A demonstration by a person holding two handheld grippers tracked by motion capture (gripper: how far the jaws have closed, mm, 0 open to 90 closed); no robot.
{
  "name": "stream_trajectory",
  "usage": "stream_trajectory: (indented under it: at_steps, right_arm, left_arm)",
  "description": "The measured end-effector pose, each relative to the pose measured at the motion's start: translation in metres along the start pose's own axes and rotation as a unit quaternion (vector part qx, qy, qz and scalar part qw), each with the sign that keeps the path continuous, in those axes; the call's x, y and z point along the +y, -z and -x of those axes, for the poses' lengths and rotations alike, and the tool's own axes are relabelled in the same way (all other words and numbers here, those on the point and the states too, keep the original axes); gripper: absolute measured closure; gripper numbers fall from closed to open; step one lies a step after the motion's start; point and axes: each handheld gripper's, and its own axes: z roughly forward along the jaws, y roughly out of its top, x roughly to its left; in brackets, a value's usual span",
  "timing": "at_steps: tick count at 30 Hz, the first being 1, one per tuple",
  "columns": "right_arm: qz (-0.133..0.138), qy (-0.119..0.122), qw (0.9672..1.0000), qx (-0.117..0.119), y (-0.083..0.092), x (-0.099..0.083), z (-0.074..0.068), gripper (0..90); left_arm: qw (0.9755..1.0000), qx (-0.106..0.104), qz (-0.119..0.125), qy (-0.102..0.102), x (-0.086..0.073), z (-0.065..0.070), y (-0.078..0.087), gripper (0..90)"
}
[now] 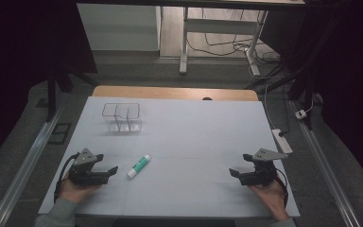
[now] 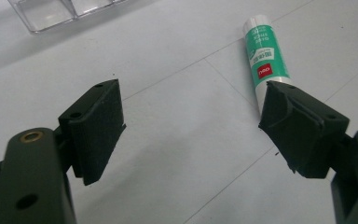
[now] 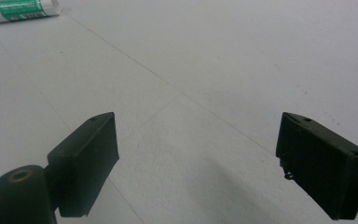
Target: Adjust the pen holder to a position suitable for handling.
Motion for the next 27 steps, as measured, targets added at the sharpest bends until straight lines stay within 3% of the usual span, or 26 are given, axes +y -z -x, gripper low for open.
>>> stream_trajectory:
  at_steps: [13,27]
  right_arm:
    - [-0.001,-0.001,1.0000,0.008,-0.0049,0.0018,0.0001,14.0]
    - [-0.010,0.003,0.9999,0.007,-0.0063,0.0015,-0.0010,14.5]
  left_arm:
    - [1.0000,0.007,-0.004,-0.002,-0.0033,0.0006,0.0004,20.2]
    - [1.0000,0.006,-0.002,0.006,0.0041,-0.0062,-0.0047,20.4]
